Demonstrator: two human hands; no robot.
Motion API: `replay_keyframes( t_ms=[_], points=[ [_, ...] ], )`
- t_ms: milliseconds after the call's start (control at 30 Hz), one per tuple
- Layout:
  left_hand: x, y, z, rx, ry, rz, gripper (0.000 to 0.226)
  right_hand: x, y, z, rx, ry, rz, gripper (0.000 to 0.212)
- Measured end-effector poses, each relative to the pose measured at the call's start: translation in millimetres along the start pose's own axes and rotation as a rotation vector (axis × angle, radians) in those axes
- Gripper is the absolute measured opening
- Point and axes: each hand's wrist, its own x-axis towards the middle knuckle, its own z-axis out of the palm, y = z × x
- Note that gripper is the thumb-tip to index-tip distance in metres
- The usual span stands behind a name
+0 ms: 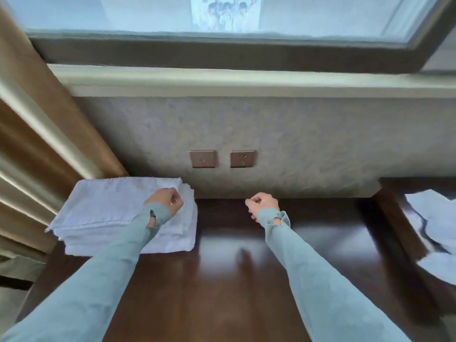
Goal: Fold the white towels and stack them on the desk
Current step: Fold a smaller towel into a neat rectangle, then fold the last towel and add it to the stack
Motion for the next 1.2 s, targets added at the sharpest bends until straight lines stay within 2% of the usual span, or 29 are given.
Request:
replay_keyframes(
  t_ms=[67,167,267,367,533,667,733,833,933,1067,1200],
  points=[
    [-17.1,48.8,34.8,0.038,-0.059,0.090,0.016,-7.0,36.2,-50.3,-0.048,0.025,0.008,0.015],
    [-49.6,128.3,88.7,0.093,-0.137,0.159,0.012,-19.6,101.3,-132.1,-0.133,0.092,0.038,0.002],
    [-83.0,210.0,142.1,0.042,-0.202,0.199,0.005,-32.3,161.1,-214.7,-0.160,0.131,0.047,0.009],
    [-113.2,294.0,188.1,0.028,-0.253,0.313,0.002,-43.9,211.1,-288.6,-0.151,0.200,0.096,0.015],
    [-146.7,410.7,241.7,-0.022,-0.331,0.433,0.016,-39.6,274.7,-372.2,-0.084,0.322,0.163,0.017],
    [-152.9,479.2,277.6,-0.110,-0.381,0.391,0.019,-21.5,315.6,-416.6,-0.041,0.429,0.233,0.023],
    [-151.9,506.8,294.5,-0.067,-0.427,0.439,0.019,-8.2,334.2,-434.2,-0.125,0.423,0.279,0.028],
    [-146.6,544.2,324.6,0.095,-0.508,0.620,0.023,10.7,357.0,-452.7,-0.298,0.356,0.358,0.039],
    [-143.7,577.3,355.5,0.185,-0.567,0.694,0.041,26.6,376.0,-460.5,-0.344,0.257,0.403,0.042],
    [-161.4,597.6,381.3,0.188,-0.705,0.652,0.049,41.9,392.8,-460.6,-0.494,0.144,0.394,0.044],
    [-169.7,604.7,394.4,0.337,-0.670,0.621,0.046,57.1,403.7,-462.6,-0.709,0.066,0.275,0.037]
  ],
)
